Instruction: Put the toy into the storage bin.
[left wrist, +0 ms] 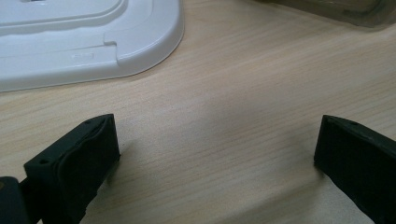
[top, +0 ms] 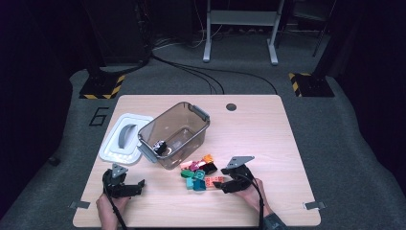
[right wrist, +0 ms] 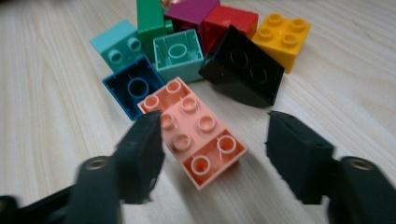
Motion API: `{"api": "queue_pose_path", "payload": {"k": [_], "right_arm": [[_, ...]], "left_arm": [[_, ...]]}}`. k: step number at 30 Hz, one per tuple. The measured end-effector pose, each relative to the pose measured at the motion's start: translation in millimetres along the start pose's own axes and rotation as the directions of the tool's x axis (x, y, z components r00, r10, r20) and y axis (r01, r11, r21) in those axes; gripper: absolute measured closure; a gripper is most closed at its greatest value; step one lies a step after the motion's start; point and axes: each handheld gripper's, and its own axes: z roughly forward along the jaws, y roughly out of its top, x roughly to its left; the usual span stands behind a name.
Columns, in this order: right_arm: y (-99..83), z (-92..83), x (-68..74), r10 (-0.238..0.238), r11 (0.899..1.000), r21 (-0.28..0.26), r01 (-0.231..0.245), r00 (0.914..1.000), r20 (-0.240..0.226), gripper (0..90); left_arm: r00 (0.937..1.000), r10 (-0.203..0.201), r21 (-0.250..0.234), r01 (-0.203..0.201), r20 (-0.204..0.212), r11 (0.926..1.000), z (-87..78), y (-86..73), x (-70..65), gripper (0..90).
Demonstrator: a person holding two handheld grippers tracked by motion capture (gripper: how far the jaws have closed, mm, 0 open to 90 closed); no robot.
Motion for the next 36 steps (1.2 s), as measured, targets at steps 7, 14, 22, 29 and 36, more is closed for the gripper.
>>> {"api": "queue_pose_path", "payload": {"k": [7, 14, 22, 29, 36], "right_arm": [[-4.5, 1.5, 0.9, -0.021, 1.000, 0.012, 0.021, 0.9996, -0.020, 53.3], [-5.6, -2.8, 0.6, -0.035, 0.999, 0.024, 0.035, 0.9994, 0.002, 58.4], [-13.8, -20.4, -5.0, -0.040, 0.997, 0.061, 0.039, 0.9989, 0.023, 58.3], [-7.7, -28.8, -6.5, -0.017, 0.995, 0.094, 0.014, 0.9992, 0.035, 47.2], [22.7, -5.3, -1.4, -0.070, 0.983, 0.172, 0.064, 0.9972, 0.027, 44.9]], "left_arm": [[1.0000, 0.001, -0.001, -0.001, -0.001, 1.0000, 0.0, 0.0, 0.1, 0.0], [1.0000, 0.001, -0.001, -0.001, -0.001, 1.0000, 0.1, 0.0, 0.0, 0.0], [1.0000, 0.001, -0.001, -0.001, -0.001, 1.0000, 0.1, 0.0, 0.0, 0.0], [1.0000, 0.001, -0.001, -0.001, -0.001, 1.0000, 0.1, 0.0, 0.1, 0.0], [1.0000, 0.001, -0.001, -0.001, -0.001, 1.0000, 0.1, 0.0, 0.1, 0.0]]}}
